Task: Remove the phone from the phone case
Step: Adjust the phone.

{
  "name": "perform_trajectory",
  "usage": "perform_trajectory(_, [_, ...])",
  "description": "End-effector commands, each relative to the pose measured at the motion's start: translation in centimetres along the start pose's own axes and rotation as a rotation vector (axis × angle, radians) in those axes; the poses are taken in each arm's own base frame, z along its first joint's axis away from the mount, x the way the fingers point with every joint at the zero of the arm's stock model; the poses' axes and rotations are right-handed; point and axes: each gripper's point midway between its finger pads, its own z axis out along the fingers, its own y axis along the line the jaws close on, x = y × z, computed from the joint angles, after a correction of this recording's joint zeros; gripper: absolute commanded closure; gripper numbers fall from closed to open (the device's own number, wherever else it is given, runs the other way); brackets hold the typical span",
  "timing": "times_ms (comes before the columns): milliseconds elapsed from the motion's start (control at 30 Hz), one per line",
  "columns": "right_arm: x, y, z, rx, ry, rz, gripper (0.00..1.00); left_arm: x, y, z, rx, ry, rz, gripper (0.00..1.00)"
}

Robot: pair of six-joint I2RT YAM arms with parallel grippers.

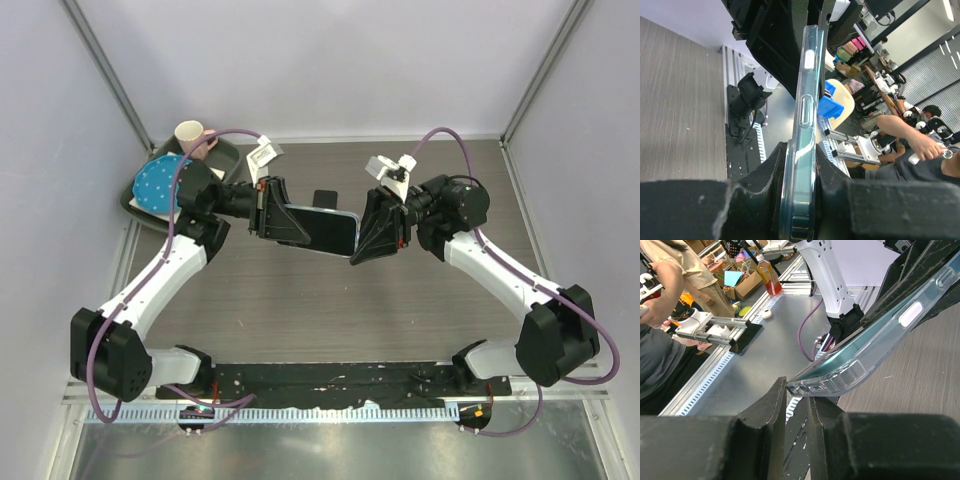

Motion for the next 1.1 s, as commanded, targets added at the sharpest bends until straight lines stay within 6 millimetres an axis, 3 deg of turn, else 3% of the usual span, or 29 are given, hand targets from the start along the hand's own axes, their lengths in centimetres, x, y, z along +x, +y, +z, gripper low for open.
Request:
perform_trajectory(0, [-7.3,6.6,2.5,-0.073,-0.25,-0.494,0.99,-0.2,7.5,1.4,-0.147,-0.125,-0.091,1.0])
perform_trajectory(400, [-8.6,6.1,2.9,-0.095,-0.238,-0.54,0.99,0.9,7.3,2.9,-0.1,-0.081,-0.127,1.0])
perform_trajectory(633, [-9.7,6.9,3.0,-0.109,-0.244,-0.572,0.99,1.7,8.3,4.0,-0.083,-0.054,-0.151,1.0])
perform_trajectory(1067, [-9.4,5.5,3.2,-0.108,-0.223,-0.562,0.99,1.5,7.8,4.8,-0.05,-0.047,-0.146,1.0])
